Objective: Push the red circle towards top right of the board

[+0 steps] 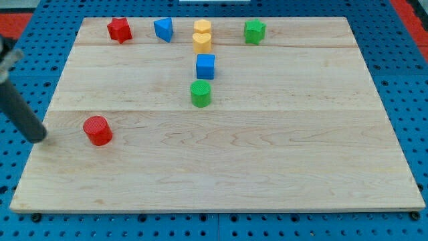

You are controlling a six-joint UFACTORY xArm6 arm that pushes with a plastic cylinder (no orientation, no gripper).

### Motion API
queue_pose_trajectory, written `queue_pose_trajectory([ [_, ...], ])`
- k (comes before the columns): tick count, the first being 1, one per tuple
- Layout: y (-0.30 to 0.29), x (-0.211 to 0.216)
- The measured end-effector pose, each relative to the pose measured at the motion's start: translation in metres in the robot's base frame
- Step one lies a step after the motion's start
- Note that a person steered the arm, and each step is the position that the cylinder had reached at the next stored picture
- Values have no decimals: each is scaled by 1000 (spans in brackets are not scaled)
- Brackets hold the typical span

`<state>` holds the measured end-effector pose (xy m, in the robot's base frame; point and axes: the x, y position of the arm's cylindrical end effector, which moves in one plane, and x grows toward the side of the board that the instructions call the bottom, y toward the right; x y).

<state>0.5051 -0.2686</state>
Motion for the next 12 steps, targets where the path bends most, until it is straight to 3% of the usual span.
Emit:
queue_pose_trajectory([
  [6,166,-16],
  [8,250,-39],
  [9,271,-49],
  [10,205,-42],
  [11,214,-63],
  [12,259,-69],
])
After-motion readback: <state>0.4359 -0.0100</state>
